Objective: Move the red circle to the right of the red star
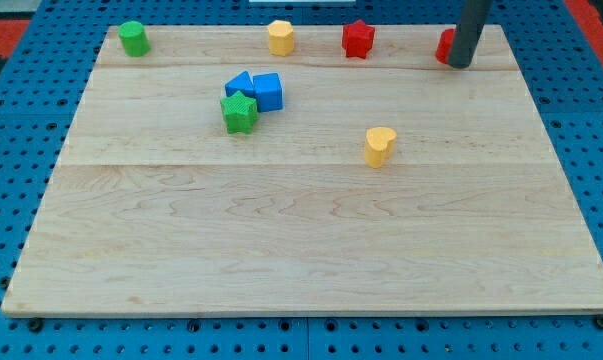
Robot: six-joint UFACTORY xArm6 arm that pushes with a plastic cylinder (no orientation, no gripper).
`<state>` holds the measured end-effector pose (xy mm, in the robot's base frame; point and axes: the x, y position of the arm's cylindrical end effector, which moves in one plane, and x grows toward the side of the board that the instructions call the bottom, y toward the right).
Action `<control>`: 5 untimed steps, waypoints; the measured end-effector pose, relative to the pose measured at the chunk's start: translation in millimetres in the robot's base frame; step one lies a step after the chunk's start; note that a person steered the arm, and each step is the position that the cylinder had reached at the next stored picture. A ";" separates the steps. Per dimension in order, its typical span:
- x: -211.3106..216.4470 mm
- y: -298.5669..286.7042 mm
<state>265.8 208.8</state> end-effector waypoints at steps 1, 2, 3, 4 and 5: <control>2.2 -3.5; -5.1 -42.5; -37.6 -51.3; -73.7 -62.0; -72.8 -113.0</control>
